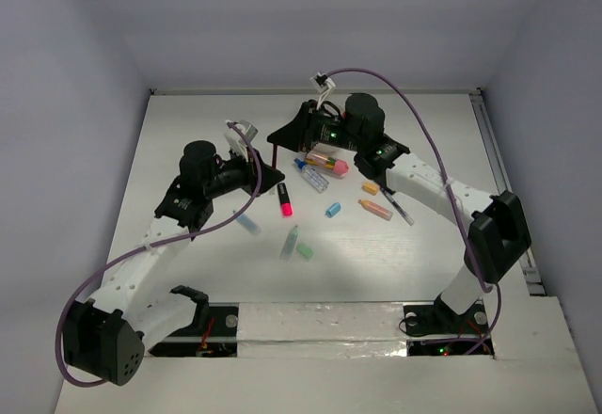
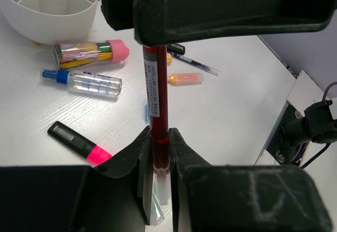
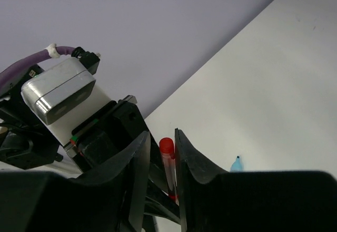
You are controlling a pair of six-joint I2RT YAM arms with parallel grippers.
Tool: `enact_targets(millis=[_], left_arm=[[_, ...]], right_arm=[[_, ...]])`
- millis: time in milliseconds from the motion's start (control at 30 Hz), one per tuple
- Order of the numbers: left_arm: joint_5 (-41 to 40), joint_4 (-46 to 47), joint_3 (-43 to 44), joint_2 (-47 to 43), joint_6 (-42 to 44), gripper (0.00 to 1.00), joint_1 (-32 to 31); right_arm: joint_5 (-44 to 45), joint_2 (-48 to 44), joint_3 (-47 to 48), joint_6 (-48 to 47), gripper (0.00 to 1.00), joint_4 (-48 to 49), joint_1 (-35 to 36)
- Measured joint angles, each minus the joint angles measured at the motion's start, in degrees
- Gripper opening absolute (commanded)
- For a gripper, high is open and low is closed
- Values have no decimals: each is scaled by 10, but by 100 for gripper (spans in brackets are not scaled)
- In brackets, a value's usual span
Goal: Sort the stationery into containers
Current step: Place the pen in the storage box.
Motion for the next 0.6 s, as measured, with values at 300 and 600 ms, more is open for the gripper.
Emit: enact_targets(millis=[300, 600], left_arm=[[3, -3, 0, 0, 0, 0, 0], [9, -3, 0, -1, 4, 89, 0]], right_arm=[[-17, 10, 0, -4, 7, -13, 0], [10, 8, -1, -29, 0, -25, 0]])
